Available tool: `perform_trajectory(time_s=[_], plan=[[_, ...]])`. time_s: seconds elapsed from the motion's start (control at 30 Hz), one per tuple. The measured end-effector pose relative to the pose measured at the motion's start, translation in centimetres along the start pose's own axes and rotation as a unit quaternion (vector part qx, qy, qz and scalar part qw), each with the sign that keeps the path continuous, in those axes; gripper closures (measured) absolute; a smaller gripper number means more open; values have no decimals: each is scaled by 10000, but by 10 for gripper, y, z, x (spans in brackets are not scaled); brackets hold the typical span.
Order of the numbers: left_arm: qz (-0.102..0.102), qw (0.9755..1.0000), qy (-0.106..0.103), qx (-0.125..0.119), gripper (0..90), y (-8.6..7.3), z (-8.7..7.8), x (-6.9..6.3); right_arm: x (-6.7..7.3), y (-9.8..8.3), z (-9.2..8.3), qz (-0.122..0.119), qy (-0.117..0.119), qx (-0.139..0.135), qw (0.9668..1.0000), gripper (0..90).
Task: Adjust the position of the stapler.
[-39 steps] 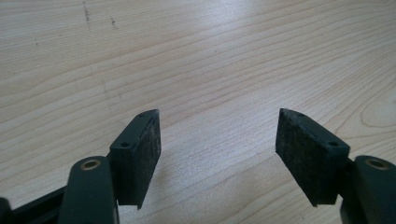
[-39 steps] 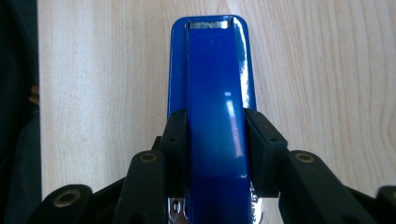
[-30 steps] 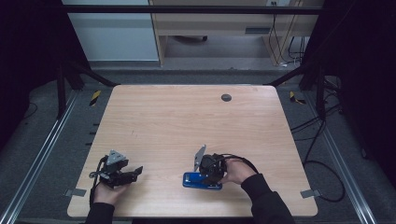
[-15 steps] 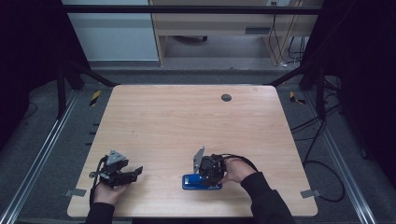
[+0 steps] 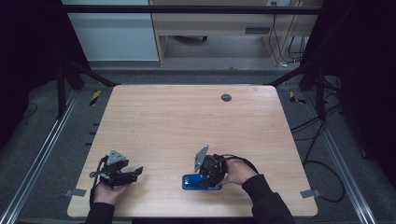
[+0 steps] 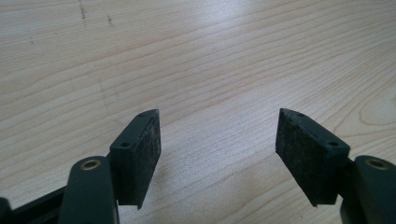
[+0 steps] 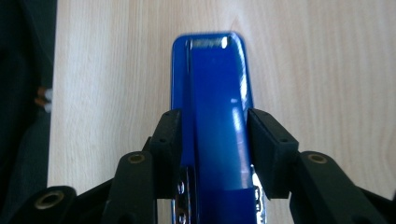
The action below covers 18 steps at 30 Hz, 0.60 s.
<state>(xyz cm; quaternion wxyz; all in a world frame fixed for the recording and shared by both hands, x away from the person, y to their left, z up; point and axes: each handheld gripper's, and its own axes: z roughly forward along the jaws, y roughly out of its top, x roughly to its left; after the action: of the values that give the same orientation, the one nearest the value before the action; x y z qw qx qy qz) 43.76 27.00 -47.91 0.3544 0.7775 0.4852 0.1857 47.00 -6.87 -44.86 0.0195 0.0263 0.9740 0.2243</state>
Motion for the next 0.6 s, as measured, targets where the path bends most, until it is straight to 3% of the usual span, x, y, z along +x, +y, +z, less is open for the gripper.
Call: perform_trajectory(time_s=[0.07, 0.1, 0.13, 0.17, 0.23, 0.27, 0.4, 0.43, 0.47, 0.5, 0.53, 0.57, 0.6], plan=[[14, 10000, -20, 5, 313, 0, -1, 0, 1, -1, -10, 179, -138, -457, 9987, 567], [14, 10000, -20, 5, 315, 0, -1, 0, 1, -1, -10, 179, -138, -457, 9987, 567], [8, 10000, -33, -6, 315, 1, -1, 0, 1, -2, -14, 243, -199, -636, 9975, 569], [5, 10000, -51, -29, 325, 1, -1, -1, 3, -3, -21, 429, -441, -918, 9939, 588], [8, 10000, -63, -35, 332, 1, -2, -1, 4, -4, -25, 512, -515, -1030, 9920, 589], [29, 9999, -92, -70, 345, 2, -3, -3, 7, -7, -30, 709, -741, -1254, 9868, 604], [83, 9997, -182, -116, 380, 4, -5, -6, 11, -15, -39, 1088, -1062, -1597, 9754, 629], [83, 9997, -182, -116, 390, 4, -5, -6, 11, -17, -41, 1165, -1092, -1674, 9729, 635], [90, 9996, -225, -153, 390, 5, -6, -8, 11, -17, -41, 1165, -1092, -1674, 9729, 635], [124, 9995, -252, -174, 408, 6, -6, -10, 14, -25, -47, 1414, -1272, -1873, 9637, 640], [131, 9993, -269, -202, 408, 8, -7, -12, 14, -25, -47, 1414, -1272, -1873, 9637, 640], [193, 9989, -341, -250, 423, 11, -8, -15, 15, -32, -51, 1564, -1340, -1989, 9581, 652], [193, 9989, -341, -250, 429, 11, -8, -15, 16, -36, -54, 1613, -1445, -2042, 9547, 662]])
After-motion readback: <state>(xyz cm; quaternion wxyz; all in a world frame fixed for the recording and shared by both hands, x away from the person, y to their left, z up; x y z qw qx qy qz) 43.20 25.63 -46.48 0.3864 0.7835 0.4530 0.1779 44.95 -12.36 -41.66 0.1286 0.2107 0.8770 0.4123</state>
